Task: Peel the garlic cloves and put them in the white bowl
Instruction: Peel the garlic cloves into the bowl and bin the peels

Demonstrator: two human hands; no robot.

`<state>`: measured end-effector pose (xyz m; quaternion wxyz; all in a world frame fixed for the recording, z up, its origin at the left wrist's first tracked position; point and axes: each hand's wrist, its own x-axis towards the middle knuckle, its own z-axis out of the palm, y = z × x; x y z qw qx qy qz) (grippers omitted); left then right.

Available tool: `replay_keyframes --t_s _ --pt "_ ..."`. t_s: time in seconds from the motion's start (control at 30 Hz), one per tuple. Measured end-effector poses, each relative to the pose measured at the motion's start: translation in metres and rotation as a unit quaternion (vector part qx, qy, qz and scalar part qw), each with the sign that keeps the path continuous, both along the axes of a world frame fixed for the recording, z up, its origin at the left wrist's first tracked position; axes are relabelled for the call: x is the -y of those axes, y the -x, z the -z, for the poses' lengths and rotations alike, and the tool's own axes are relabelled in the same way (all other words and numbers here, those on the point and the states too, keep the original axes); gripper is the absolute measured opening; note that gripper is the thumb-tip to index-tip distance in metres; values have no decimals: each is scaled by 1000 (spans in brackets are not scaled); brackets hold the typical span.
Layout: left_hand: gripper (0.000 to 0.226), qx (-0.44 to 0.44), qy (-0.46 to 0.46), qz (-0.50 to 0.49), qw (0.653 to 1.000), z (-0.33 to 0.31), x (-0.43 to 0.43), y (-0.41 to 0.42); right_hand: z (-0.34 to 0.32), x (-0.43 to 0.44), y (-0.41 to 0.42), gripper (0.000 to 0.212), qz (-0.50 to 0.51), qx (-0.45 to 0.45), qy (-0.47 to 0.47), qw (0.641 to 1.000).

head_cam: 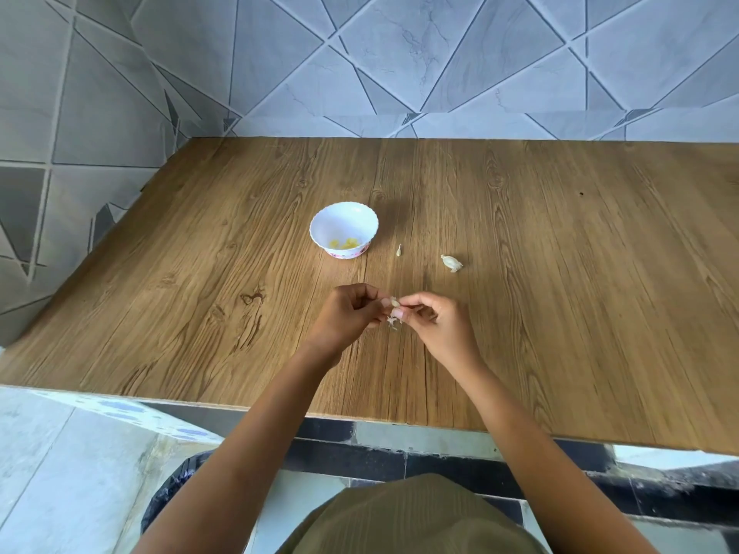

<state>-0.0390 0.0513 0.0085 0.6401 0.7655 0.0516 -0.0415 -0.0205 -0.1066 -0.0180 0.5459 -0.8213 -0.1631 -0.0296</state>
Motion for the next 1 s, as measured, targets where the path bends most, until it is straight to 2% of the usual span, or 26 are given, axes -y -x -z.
replay_keyframes --t_s 0.1,0.2,0.4,0.5,0.6,0.63,0.67,0.7,0.77,0.83,0.9,1.0 --pt "11 7 -26 10 1000 -1 2 1 1 0 1 11 1 -24 -12 1000" --pt "6 44 -64 26 997 -3 1 2 -2 0 2 9 -27 -133 -68 988" --pt "5 154 -182 69 969 -6 0 0 -14 8 -4 14 -79 -374 -163 909" --pt "5 155 -133 89 975 -6 -2 -2 -17 10 -6 19 -113 -470 -231 844" --pt "6 127 -23 96 987 -5 -1 -3 -18 9 -7 14 -118 -540 -304 776" --pt "7 120 4 96 988 -4 -1 -3 -18 9 -7 13 -112 -546 -318 767" --pt "8 114 19 96 989 -4 -1 -4 -18 8 -7 14 -104 -536 -318 775" --pt "10 107 23 93 990 -3 0 -4 -17 8 -7 16 -92 -509 -303 801" --pt "11 88 3 85 993 -1 -1 -4 -15 9 -5 17 -66 -415 -234 877" --pt "10 77 -30 79 993 1 -1 -4 -14 11 -3 7 -52 -316 -172 932" --pt "8 81 -43 81 992 1 -2 -5 -12 11 -3 6 -47 -270 -160 948" --pt "7 99 -37 100 989 -4 -2 -7 -15 13 -4 6 -72 -327 -201 921"
